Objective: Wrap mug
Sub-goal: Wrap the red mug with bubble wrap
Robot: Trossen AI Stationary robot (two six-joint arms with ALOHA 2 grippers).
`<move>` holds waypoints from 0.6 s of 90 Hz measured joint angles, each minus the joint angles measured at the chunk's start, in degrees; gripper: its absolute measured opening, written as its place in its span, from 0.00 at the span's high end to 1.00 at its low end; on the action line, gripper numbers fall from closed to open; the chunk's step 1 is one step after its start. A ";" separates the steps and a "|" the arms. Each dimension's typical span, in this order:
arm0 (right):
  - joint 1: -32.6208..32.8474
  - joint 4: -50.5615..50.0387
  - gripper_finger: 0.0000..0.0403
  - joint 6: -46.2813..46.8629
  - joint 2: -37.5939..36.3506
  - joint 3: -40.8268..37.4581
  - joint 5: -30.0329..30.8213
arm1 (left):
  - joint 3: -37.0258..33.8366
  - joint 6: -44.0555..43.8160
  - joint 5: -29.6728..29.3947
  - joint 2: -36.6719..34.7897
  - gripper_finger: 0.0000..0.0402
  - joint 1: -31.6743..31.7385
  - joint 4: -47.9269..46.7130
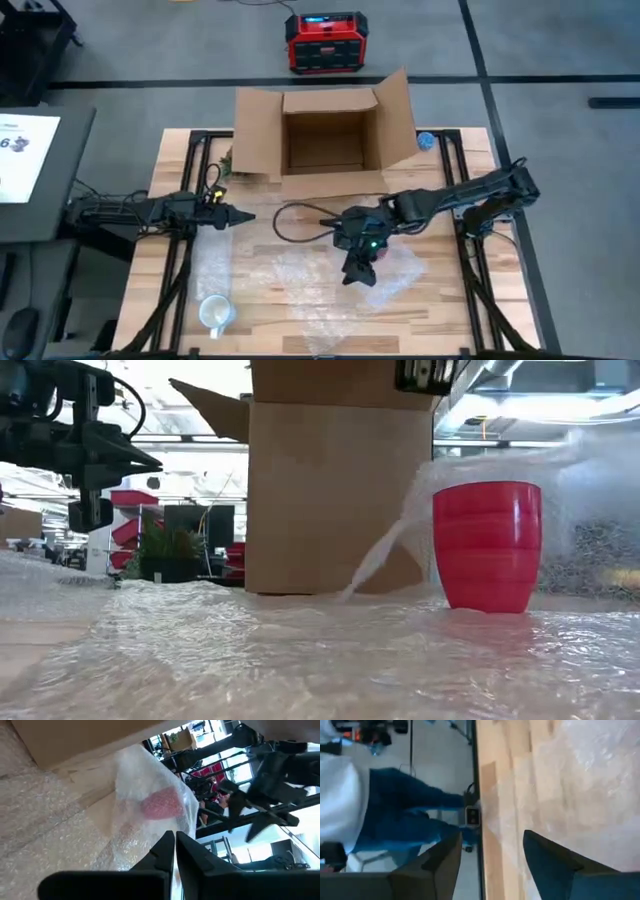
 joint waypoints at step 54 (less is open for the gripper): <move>6.77 -6.42 0.51 -29.79 0.38 0.16 10.97 | 0.00 0.72 0.01 0.92 1.00 0.00 -0.29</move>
